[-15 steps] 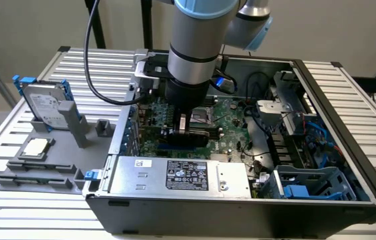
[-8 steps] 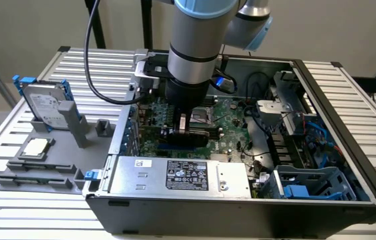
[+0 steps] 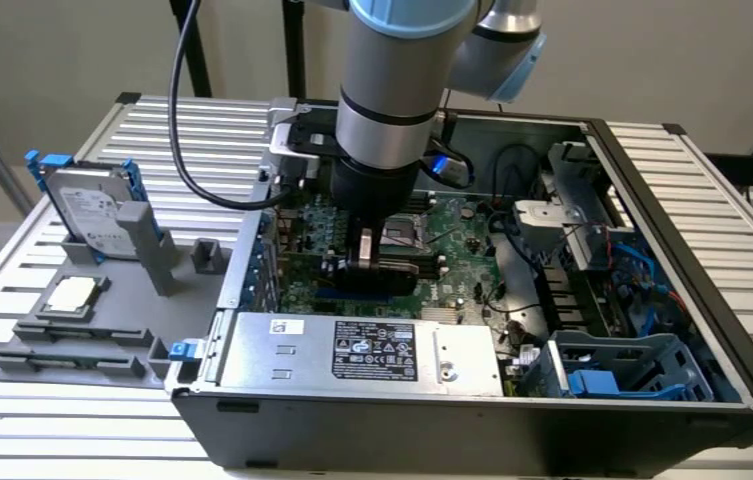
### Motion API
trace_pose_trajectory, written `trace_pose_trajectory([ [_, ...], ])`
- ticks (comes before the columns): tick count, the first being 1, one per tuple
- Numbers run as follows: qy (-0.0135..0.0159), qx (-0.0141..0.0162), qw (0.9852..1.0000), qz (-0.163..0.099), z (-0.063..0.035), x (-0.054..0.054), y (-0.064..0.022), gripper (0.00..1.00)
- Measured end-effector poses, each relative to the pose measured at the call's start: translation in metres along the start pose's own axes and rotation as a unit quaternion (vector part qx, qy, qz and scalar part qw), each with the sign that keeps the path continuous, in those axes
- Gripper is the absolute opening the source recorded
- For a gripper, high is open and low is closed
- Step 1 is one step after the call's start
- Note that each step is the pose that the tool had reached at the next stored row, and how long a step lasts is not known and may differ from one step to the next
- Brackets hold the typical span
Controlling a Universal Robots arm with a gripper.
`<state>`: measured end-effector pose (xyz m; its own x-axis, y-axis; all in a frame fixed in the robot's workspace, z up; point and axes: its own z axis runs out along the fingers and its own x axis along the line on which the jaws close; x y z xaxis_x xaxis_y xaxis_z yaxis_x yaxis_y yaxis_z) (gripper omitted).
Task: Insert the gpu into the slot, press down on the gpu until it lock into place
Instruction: 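Insert the gpu into the slot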
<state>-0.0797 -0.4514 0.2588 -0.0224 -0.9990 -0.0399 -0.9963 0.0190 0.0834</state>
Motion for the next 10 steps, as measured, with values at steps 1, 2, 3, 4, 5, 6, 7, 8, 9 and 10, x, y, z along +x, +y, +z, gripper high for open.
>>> trace_pose_trajectory([
  [1,0.0001,-0.0001,1.0000,0.000,0.0001,-0.0001,0.0000,0.26],
  [2,0.0001,-0.0001,1.0000,0.000,0.0003,-0.0002,-0.0001,0.26],
  [3,0.0000,-0.0001,1.0000,0.000,0.0004,-0.0003,-0.0001,0.26],
  [4,0.0001,-0.0002,1.0000,0.000,0.0004,-0.0004,0.0000,0.26],
  [5,0.0002,-0.0002,1.0000,0.000,0.0004,-0.0005,0.0000,0.26],
  [6,0.0002,-0.0002,1.0000,-0.001,0.0005,-0.0006,0.0000,0.26],
  [7,0.0003,-0.0003,1.0000,-0.001,0.0007,-0.0007,0.0000,0.26],
  [8,0.0003,-0.0003,1.0000,-0.001,0.0010,-0.0008,-0.0001,0.26],
  [9,0.0000,-0.0002,1.0000,-0.001,0.0016,-0.0008,-0.0002,0.26],
  [10,0.0000,-0.0002,1.0000,-0.001,0.0021,-0.0008,-0.0002,0.26],
])
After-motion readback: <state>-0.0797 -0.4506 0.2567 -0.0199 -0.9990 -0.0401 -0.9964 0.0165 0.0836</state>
